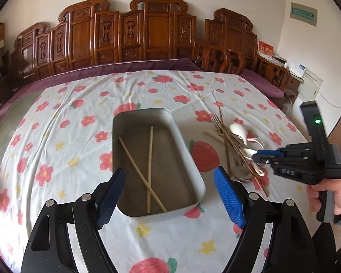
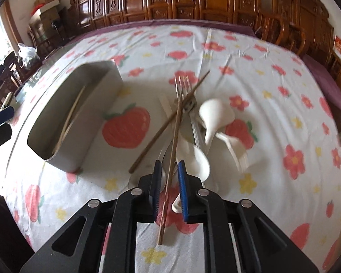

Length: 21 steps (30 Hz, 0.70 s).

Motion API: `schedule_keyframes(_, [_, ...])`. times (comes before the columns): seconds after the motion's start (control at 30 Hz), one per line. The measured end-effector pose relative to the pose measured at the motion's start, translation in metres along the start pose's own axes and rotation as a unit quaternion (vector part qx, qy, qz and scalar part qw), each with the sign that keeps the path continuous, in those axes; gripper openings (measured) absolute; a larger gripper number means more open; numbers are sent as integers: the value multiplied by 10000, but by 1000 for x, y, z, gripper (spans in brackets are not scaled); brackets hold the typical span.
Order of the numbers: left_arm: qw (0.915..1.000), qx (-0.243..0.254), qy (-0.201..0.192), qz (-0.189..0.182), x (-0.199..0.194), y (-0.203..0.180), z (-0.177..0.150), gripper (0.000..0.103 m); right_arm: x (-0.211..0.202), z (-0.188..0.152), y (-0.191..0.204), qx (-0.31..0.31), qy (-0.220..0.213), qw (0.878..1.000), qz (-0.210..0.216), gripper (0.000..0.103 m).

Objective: Organize utensils
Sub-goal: 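Return the right gripper to the pile and grasp another wooden chopstick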

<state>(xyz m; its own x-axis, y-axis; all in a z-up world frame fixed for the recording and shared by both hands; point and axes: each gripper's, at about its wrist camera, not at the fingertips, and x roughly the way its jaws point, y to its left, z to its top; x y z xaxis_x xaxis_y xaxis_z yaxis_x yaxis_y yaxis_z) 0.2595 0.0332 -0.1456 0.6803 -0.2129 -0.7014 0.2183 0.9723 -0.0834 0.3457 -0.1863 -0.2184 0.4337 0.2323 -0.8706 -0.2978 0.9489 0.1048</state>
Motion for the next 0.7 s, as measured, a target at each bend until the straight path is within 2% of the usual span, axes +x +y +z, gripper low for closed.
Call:
schedule_keyframes(0.13, [10000, 43, 56, -56, 5, -8, -3, 77, 16, -4, -2, 118, 241, 9996, 19, 16])
schedule_keyframes(0.37, [9998, 150, 109, -93, 8, -18, -8, 77, 27, -4, -5, 288, 423, 9987, 61, 15])
schedule_keyframes(0.43, [9997, 195, 110, -99, 9, -22, -10, 77, 26, -4, -4, 285, 405, 9987, 88, 6])
schedule_keyframes(0.7, [9989, 413, 166, -134, 10, -41, -18, 77, -15, -16, -7, 290, 50, 9994, 157, 6])
